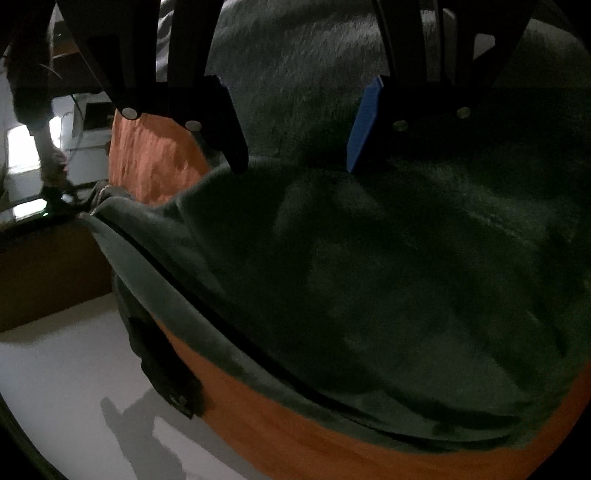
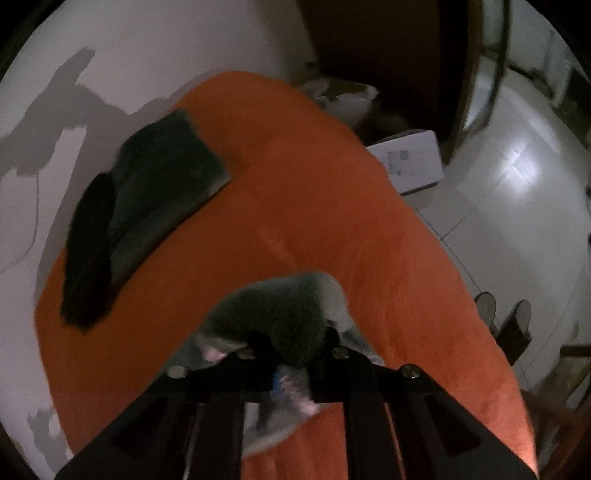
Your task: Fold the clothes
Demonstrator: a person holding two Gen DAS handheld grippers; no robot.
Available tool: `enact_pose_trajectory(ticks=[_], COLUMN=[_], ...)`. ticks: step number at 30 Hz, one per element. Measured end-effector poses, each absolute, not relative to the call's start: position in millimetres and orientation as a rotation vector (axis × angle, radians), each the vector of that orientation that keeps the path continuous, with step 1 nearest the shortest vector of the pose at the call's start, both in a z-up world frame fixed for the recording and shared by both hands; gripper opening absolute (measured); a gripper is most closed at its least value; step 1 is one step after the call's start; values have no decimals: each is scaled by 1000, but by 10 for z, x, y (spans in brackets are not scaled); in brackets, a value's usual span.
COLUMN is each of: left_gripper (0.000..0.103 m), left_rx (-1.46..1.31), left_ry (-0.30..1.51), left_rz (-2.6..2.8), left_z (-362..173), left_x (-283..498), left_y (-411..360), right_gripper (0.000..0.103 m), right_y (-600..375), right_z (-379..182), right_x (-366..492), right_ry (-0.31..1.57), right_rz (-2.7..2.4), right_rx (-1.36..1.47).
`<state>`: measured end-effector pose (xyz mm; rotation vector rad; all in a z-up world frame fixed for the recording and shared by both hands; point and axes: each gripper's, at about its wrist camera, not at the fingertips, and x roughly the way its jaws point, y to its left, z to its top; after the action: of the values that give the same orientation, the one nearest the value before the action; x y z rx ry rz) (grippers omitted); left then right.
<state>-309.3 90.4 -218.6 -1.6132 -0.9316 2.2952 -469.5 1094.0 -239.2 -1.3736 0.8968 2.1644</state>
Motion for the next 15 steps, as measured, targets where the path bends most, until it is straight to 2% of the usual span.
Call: enact_pose_trajectory(ticks=[1,2,3,7,10,15], left_gripper=[56,56,57,57,57,57], left_rx=[-1611,-1610,-1608,-1606,-1609,-1650], left_ry=[-935,-939,-943,-971,-1002,-978], left_rz=[2298,2298,2297,2282,2262,2243], left_z=[-2176,-2168,-2162,-2154,-2172,-2177], left_x=[-3096,-3095,-3094,-3069,-3027,-3036], left_y=[884,873,863,833,814,863], right_gripper=[32,47,57,66,67,66], right_y=[10982,11022,11050,11003,10869,10907], right_z=[-2477,-2560,-2610,-2547,-2602,-2954], right_x=[-4760,-4813,-4844,-4785,-4460,-4121], right_ry=[911,931,945,870,757,902], right_rz=[2139,2125,2134,2297,2343,2283], right_rx=[-1365,-1364,-1370,-1383,-1420,-1404])
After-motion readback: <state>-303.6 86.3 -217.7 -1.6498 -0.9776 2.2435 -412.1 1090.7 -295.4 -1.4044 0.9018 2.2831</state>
